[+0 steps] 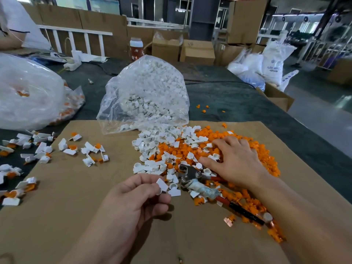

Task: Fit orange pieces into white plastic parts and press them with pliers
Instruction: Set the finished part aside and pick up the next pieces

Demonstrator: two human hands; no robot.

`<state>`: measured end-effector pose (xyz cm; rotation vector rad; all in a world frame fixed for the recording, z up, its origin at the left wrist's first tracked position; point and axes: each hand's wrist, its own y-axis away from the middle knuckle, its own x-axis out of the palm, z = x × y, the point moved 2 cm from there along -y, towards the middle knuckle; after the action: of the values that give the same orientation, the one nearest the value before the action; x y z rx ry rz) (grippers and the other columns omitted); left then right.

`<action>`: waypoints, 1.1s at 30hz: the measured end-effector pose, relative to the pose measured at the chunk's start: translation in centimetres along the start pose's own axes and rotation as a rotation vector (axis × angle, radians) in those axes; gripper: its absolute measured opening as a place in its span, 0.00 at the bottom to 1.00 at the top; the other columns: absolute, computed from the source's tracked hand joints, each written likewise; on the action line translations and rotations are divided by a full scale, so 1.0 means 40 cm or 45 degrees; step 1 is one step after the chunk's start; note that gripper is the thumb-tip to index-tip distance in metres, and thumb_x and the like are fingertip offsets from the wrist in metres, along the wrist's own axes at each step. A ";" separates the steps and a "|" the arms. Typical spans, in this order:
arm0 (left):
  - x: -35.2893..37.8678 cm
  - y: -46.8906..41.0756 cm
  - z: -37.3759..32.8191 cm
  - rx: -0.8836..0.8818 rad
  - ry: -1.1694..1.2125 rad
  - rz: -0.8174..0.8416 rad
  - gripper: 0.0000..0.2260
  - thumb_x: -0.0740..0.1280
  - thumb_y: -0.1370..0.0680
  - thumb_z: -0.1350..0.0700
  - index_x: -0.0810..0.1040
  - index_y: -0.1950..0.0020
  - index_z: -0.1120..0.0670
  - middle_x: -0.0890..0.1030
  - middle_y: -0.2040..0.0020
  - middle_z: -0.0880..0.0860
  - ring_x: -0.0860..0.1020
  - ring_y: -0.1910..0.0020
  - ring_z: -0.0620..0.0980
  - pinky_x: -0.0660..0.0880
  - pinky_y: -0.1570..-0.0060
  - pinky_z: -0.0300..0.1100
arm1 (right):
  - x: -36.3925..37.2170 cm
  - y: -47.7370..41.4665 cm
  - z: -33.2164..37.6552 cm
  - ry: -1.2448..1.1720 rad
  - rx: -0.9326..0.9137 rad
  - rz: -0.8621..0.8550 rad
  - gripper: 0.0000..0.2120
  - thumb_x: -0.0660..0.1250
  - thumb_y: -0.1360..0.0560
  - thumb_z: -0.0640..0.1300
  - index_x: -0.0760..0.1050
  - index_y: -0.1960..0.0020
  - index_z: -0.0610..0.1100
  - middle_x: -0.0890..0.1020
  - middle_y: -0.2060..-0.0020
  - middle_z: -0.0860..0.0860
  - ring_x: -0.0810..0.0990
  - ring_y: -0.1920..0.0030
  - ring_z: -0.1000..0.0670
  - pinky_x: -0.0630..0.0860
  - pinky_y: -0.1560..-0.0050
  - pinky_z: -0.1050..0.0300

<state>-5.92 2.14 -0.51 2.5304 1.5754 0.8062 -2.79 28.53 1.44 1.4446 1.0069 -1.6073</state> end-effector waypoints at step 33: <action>-0.001 0.017 -0.005 0.033 -0.054 0.050 0.07 0.66 0.22 0.66 0.84 0.53 0.61 0.83 0.60 0.62 0.82 0.65 0.51 0.79 0.69 0.38 | -0.012 0.297 0.199 -0.106 -0.524 -0.436 0.10 0.67 0.29 0.51 0.77 0.52 0.46 0.75 0.57 0.50 0.73 0.57 0.48 0.76 0.63 0.51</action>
<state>-5.47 1.76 -0.15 2.5859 1.5389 0.7361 4.69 16.34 1.51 0.9575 1.4942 -1.5562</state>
